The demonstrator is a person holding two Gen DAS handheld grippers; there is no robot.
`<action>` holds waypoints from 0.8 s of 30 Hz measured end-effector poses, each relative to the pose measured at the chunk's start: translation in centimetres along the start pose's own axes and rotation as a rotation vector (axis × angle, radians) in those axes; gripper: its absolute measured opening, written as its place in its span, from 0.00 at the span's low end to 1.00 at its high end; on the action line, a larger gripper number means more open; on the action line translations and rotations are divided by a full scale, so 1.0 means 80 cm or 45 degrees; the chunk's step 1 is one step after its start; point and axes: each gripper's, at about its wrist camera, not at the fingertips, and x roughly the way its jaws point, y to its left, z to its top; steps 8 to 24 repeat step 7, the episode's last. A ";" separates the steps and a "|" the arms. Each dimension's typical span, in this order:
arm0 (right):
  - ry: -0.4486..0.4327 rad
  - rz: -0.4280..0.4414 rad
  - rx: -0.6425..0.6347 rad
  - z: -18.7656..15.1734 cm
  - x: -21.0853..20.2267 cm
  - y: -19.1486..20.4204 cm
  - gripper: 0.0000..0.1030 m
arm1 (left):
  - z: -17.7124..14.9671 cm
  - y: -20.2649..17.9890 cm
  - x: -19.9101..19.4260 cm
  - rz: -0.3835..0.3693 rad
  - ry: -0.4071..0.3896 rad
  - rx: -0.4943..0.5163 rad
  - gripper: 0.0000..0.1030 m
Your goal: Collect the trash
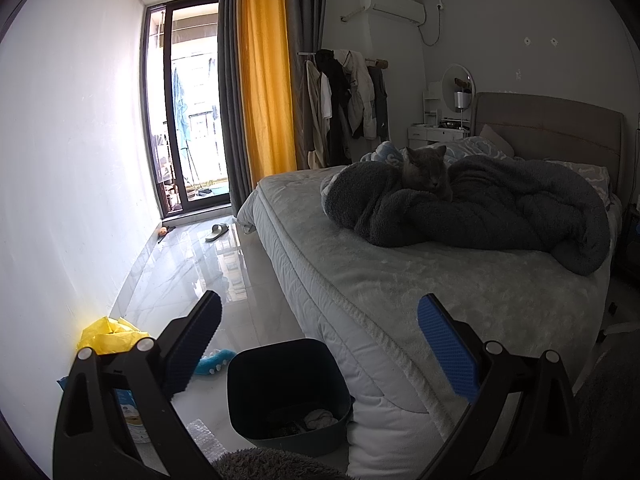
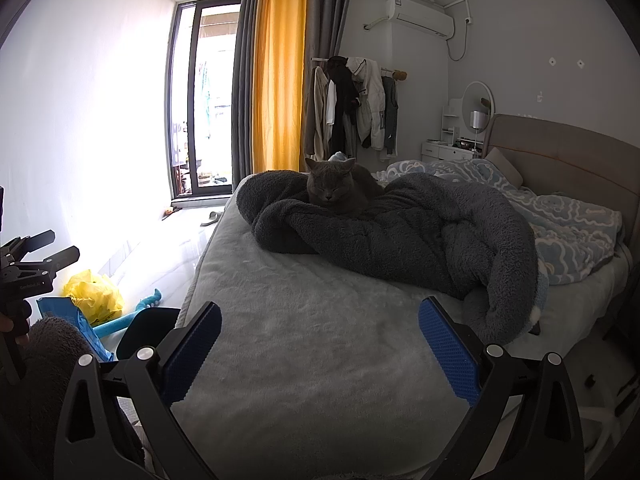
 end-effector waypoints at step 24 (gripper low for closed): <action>0.000 0.000 0.000 0.000 0.000 0.000 0.97 | 0.000 0.000 0.000 -0.001 0.000 -0.002 0.97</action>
